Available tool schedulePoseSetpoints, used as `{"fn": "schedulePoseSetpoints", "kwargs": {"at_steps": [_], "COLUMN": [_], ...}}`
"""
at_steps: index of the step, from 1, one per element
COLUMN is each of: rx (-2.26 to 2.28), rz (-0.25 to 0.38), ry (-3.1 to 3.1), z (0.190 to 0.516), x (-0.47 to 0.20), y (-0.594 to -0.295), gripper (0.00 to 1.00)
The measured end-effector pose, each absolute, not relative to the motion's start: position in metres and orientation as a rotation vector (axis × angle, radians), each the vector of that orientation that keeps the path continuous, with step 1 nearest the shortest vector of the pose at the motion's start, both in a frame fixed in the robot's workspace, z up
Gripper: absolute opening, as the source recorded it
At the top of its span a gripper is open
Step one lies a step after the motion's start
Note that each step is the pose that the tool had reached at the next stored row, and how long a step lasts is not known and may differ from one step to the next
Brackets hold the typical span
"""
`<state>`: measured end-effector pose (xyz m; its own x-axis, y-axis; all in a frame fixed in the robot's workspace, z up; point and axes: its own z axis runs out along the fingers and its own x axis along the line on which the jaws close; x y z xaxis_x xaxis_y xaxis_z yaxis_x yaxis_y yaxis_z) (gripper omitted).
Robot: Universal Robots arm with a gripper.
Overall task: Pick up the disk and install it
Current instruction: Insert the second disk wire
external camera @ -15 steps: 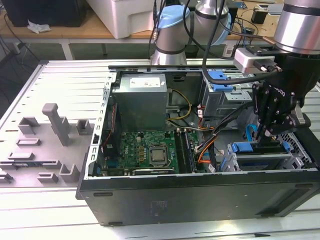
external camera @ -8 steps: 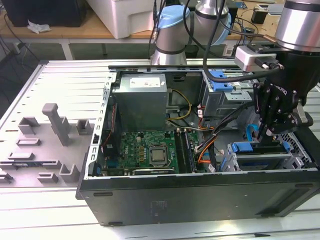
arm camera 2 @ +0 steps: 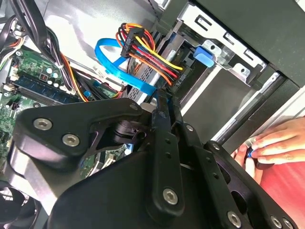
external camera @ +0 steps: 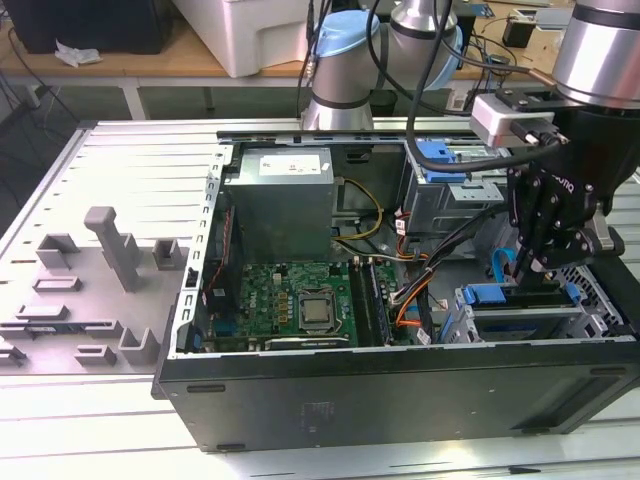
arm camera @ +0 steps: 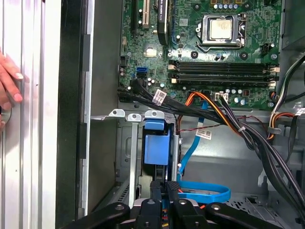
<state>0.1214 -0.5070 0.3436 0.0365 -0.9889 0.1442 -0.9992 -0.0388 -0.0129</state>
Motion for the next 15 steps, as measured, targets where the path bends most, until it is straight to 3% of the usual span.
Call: {"fn": "schedulePoseSetpoints", "kwargs": {"at_steps": [15], "rx": [2.196], "rz": [0.17], "ry": [-2.114], "z": [0.3411], "x": [0.1214], "y": [-0.5087], "gripper": [0.16]}}
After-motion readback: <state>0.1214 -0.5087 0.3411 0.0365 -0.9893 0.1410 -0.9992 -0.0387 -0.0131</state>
